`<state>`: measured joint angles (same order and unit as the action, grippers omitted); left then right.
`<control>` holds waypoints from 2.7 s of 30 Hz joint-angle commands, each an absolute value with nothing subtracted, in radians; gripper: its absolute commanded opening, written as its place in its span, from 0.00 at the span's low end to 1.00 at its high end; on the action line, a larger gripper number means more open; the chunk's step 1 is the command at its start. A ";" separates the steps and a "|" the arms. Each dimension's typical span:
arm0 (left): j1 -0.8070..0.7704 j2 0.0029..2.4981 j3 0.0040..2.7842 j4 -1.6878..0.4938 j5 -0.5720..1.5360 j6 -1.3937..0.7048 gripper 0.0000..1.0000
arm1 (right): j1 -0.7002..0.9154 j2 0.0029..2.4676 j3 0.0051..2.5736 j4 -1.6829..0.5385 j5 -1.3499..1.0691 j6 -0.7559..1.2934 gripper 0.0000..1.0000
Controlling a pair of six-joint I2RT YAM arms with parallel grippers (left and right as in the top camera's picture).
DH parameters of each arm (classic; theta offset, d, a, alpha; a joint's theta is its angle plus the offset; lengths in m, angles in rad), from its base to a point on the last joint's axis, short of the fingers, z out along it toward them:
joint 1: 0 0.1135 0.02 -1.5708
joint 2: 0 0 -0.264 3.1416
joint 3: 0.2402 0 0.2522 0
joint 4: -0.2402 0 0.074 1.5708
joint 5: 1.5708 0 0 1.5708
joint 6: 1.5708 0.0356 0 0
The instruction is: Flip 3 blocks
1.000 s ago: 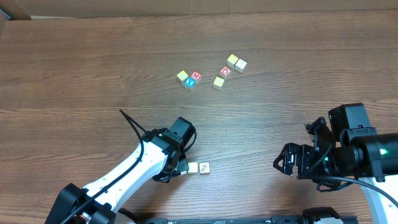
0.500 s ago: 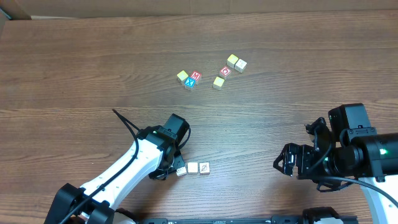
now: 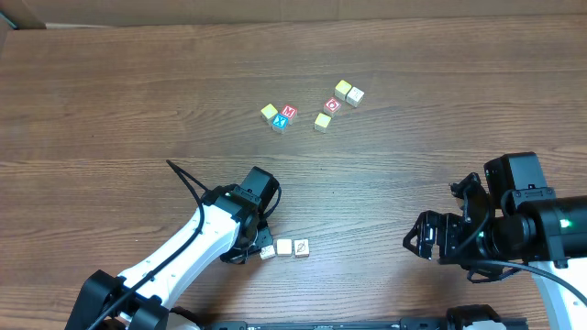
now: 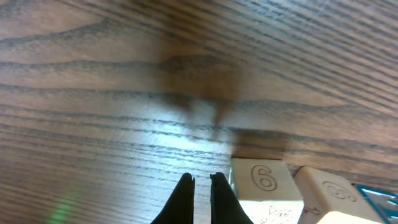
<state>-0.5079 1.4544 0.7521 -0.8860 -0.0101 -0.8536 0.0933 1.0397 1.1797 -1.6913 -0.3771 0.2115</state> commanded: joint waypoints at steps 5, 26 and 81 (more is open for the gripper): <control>-0.503 1.460 0.746 -0.852 0.028 -0.815 0.04 | 0.098 1.031 1.199 -1.689 -0.374 0.204 1.00; -0.504 1.460 0.746 -0.858 0.053 -0.815 0.04 | 0.098 1.031 1.199 -1.689 -0.374 0.204 1.00; -0.368 1.457 0.807 -0.926 0.073 -0.770 0.04 | 0.177 1.034 0.802 -1.330 -0.582 0.175 0.76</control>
